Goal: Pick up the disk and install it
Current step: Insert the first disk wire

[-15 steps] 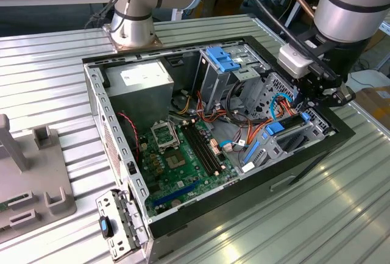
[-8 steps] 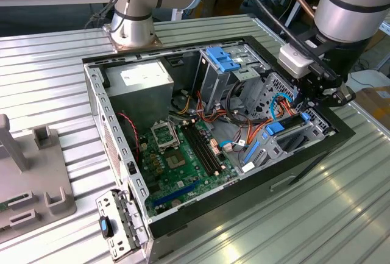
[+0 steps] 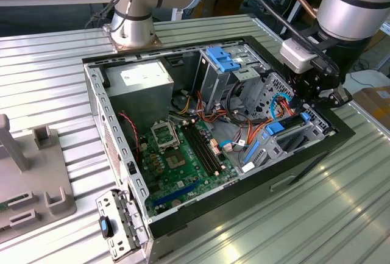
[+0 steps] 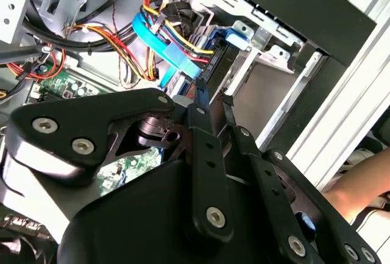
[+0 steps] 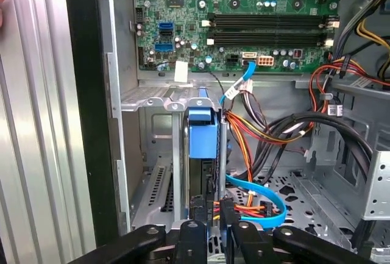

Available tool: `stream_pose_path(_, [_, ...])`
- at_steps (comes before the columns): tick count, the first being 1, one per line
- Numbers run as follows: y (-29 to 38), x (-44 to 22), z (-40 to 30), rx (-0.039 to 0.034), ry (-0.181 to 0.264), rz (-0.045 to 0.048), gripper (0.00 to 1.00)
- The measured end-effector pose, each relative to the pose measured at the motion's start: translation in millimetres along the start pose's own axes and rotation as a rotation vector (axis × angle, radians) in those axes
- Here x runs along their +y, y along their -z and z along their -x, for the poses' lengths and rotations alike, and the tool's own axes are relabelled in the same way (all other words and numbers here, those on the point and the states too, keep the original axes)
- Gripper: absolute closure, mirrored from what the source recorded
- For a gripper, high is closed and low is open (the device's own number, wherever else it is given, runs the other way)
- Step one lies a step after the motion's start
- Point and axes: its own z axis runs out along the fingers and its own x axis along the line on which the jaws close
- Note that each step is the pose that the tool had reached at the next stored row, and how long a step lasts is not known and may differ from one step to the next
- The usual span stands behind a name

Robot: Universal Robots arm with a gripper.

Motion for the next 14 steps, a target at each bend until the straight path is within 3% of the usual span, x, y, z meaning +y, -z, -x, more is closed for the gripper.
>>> stream_pose_path(2, [0.0, 0.0, 0.7, 0.0024, -0.015, 0.0106, 0.76])
stream_pose_path(3, [0.1, 0.0, 0.8, 0.0049, -0.025, 0.0219, 0.76])
stream_pose_path(5, [-0.1, 0.0, 0.8, 0.0103, -0.044, 0.0797, 0.76])
stream_pose_path(6, [-0.4, 0.1, 0.9, 0.0147, -0.060, 0.1312, 0.76])
stream_pose_path(7, [-0.5, 0.1, 0.9, 0.0184, -0.074, 0.1683, 0.76])
stream_pose_path(8, [-0.6, 0.1, 0.9, 0.0205, -0.082, 0.1844, 0.76])
stream_pose_path(9, [-0.6, 0.1, 0.9, 0.0211, -0.085, 0.1883, 0.76])
stream_pose_path(13, [1.9, -0.5, 1.2, 0.0208, -0.085, 0.1890, 0.76])
stream_pose_path(14, [3.1, -3.9, 2.6, 0.0199, -0.086, 0.1892, 0.76])
